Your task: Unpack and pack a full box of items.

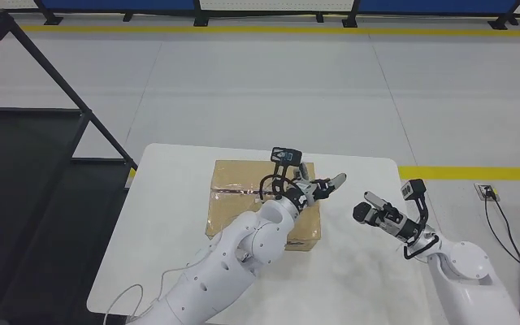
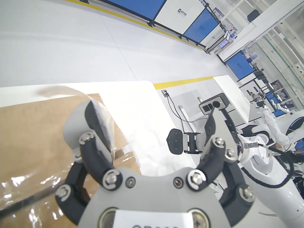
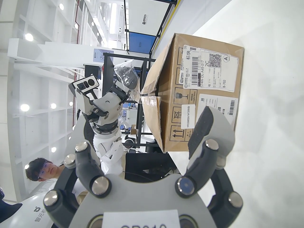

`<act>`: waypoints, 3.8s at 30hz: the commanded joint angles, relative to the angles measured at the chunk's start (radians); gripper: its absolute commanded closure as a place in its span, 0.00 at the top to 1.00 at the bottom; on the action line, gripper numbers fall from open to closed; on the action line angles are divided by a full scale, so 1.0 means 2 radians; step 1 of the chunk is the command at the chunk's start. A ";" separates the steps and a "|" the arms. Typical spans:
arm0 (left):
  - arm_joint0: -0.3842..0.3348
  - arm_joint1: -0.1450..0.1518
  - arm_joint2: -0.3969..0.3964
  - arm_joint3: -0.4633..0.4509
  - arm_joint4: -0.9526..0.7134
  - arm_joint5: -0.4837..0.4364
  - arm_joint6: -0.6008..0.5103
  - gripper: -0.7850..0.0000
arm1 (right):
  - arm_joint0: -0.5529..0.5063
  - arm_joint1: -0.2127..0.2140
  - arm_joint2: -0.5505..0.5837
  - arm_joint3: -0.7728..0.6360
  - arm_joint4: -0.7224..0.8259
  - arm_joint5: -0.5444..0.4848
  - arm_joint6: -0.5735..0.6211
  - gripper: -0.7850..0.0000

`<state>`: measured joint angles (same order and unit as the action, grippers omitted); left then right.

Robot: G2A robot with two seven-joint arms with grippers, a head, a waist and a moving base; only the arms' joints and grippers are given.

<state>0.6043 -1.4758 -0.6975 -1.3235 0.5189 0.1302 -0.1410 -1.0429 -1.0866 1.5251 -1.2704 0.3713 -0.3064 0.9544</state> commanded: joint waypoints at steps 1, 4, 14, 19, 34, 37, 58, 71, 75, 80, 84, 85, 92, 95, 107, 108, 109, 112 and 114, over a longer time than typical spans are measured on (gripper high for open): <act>-0.002 -0.004 0.003 0.004 0.002 0.000 0.001 1.00 | -0.002 0.001 0.001 0.000 0.002 -0.001 -0.001 1.00; -0.005 -0.010 0.004 0.009 0.004 0.000 0.001 1.00 | -0.005 0.002 0.003 -0.002 0.003 -0.003 -0.002 1.00; -0.007 -0.025 0.007 0.022 0.013 -0.004 0.002 1.00 | -0.009 0.004 0.003 -0.004 0.007 -0.004 -0.004 1.00; -0.007 -0.033 0.008 0.027 0.017 -0.006 0.002 1.00 | -0.013 0.006 0.007 -0.006 0.011 -0.008 -0.006 1.00; -0.005 -0.052 -0.001 0.029 0.025 -0.018 0.007 1.00 | -0.036 0.010 0.025 -0.016 0.030 -0.031 -0.028 1.00; -0.001 -0.054 -0.011 0.016 0.018 -0.026 0.014 1.00 | -0.049 0.011 0.038 -0.021 0.039 -0.046 -0.039 1.00; 0.232 0.026 -0.466 -0.334 0.061 -0.066 -0.144 1.00 | -0.023 0.013 0.026 -0.086 0.065 -0.075 0.015 1.00; 0.335 0.043 -0.612 -0.302 -0.030 -0.096 -0.181 1.00 | 0.090 -0.008 -0.117 -0.058 -0.002 0.026 -0.028 1.00; 0.346 0.045 -0.620 -0.299 -0.049 -0.098 -0.175 1.00 | 0.139 -0.018 -0.160 -0.017 -0.010 0.044 -0.023 1.00; 0.352 0.049 -0.628 -0.293 -0.064 -0.100 -0.173 1.00 | 0.172 -0.026 -0.196 0.016 -0.038 0.044 -0.021 1.00; 0.351 0.052 -0.628 -0.289 -0.070 -0.099 -0.174 1.00 | 0.187 -0.033 -0.220 0.033 -0.051 0.039 -0.032 1.00; 0.350 0.053 -0.627 -0.287 -0.071 -0.099 -0.174 1.00 | 0.190 -0.034 -0.224 0.035 -0.053 0.039 -0.037 1.00; 0.349 0.058 -0.625 -0.282 -0.074 -0.099 -0.172 1.00 | 0.216 -0.046 -0.247 0.063 -0.049 0.063 -0.055 1.00; 0.350 0.060 -0.627 -0.280 -0.077 -0.099 -0.170 1.00 | 0.228 -0.051 -0.258 0.078 -0.037 0.067 -0.043 1.00; 0.358 0.069 -0.631 -0.276 -0.091 -0.098 -0.163 1.00 | 0.273 -0.080 -0.317 0.125 -0.027 0.065 -0.035 1.00; 0.359 0.069 -0.632 -0.276 -0.092 -0.097 -0.162 1.00 | 0.277 -0.083 -0.322 0.129 -0.025 0.066 -0.037 1.00; 0.360 0.070 -0.631 -0.276 -0.094 -0.097 -0.162 1.00 | 0.280 -0.086 -0.328 0.132 -0.024 0.067 -0.038 1.00; 0.363 0.071 -0.631 -0.275 -0.099 -0.098 -0.161 1.00 | 0.291 -0.096 -0.340 0.142 -0.014 0.067 -0.044 1.00; 0.365 0.073 -0.631 -0.275 -0.101 -0.099 -0.160 1.00 | 0.300 -0.103 -0.350 0.148 -0.009 0.073 -0.045 1.00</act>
<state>1.3323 -1.3319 -1.9598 -1.8732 0.3195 -0.0664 -0.4623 -0.4516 -1.2866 0.8343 -0.9806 0.3487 -0.1666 0.8642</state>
